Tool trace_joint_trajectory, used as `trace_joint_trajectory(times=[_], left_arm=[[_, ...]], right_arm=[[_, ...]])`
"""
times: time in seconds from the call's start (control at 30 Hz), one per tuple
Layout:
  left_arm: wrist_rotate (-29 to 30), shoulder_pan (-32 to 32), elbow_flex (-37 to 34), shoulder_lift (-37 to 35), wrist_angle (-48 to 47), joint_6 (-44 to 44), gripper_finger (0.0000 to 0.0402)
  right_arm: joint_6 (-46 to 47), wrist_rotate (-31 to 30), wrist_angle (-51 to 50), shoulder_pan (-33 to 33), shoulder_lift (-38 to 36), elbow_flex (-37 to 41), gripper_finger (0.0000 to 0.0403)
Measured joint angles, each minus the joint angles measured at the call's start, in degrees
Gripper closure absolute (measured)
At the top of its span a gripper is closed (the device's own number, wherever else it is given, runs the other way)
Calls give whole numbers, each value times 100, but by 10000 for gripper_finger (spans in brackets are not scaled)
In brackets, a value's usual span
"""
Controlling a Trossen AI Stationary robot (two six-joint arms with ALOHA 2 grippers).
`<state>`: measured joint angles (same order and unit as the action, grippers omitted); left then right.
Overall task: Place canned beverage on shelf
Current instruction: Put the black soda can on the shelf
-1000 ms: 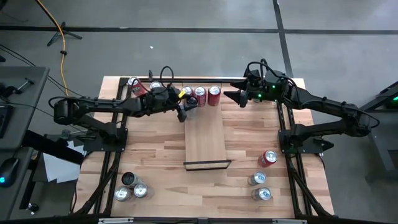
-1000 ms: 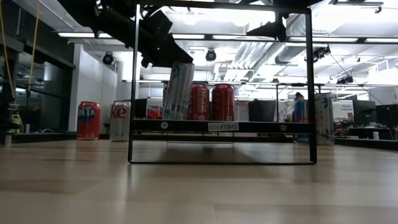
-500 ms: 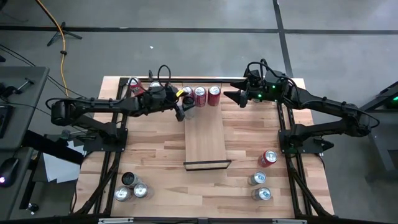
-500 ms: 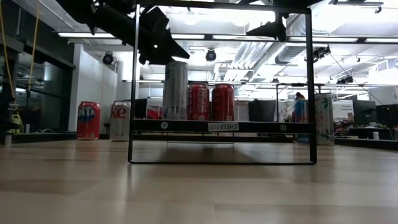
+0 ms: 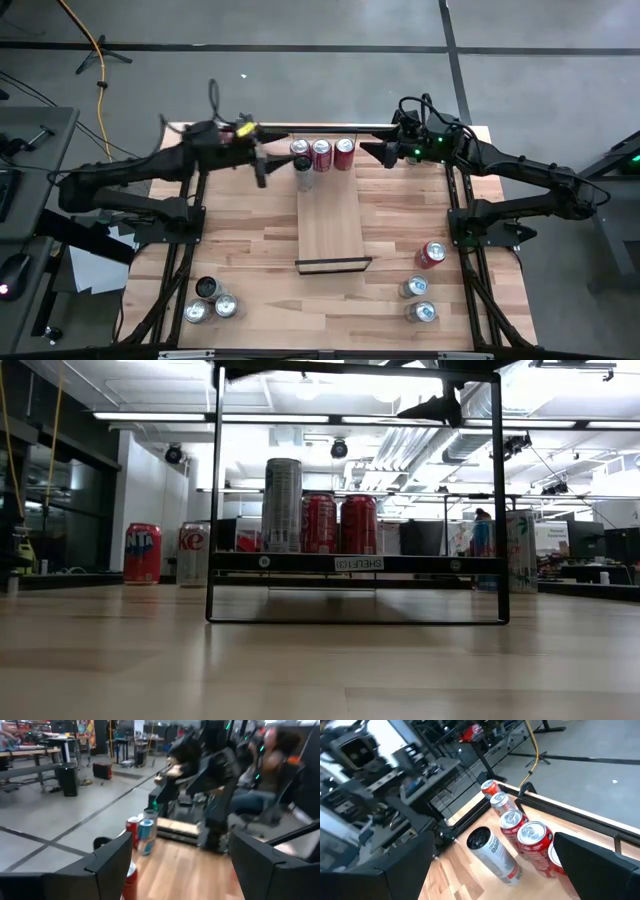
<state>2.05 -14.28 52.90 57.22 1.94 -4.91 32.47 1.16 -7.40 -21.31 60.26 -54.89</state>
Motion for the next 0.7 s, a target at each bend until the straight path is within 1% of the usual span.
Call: trace_joint_trajectory(times=[0.1, 0.2, 0.3, 0.37, 0.43, 0.47, 0.5, 0.53, 0.63, 0.67, 0.7], left_arm=[[3, 102, -65, -469, -315, -196, 148], [60, 234, -387, -866, -360, -377, 186], [383, 353, -827, -1237, -343, -668, 247], [524, 410, -1084, -1468, -363, -883, 297], [535, 437, -1284, -1668, -278, -1105, 349], [534, 450, -1353, -1760, -231, -1171, 373], [534, 464, -1381, -1834, -177, -1238, 387], [544, 465, -1388, -1896, -187, -1288, 392], [633, 465, -1387, -2001, -131, -1296, 380], [670, 459, -1388, -2018, -116, -1296, 377], [706, 455, -1388, -2027, -63, -1296, 377]], right_arm=[[227, -50, 50, 77, 167, -2, 9], [181, 490, 353, 282, 542, -2, 9], [119, 954, 837, 650, 1090, -2, 20], [0, 995, 1128, 958, 1458, -2, 44], [-167, 982, 1313, 1264, 1761, -2, 90], [-256, 920, 1397, 1391, 1907, -2, 121], [-315, 813, 1445, 1503, 2031, -2, 157], [-405, 692, 1450, 1599, 2139, -2, 200], [-675, 339, 1571, 1740, 2461, -4, 346], [-762, 176, 1582, 1747, 2570, -4, 373], [-815, -21, 1587, 1746, 2685, -5, 382]])
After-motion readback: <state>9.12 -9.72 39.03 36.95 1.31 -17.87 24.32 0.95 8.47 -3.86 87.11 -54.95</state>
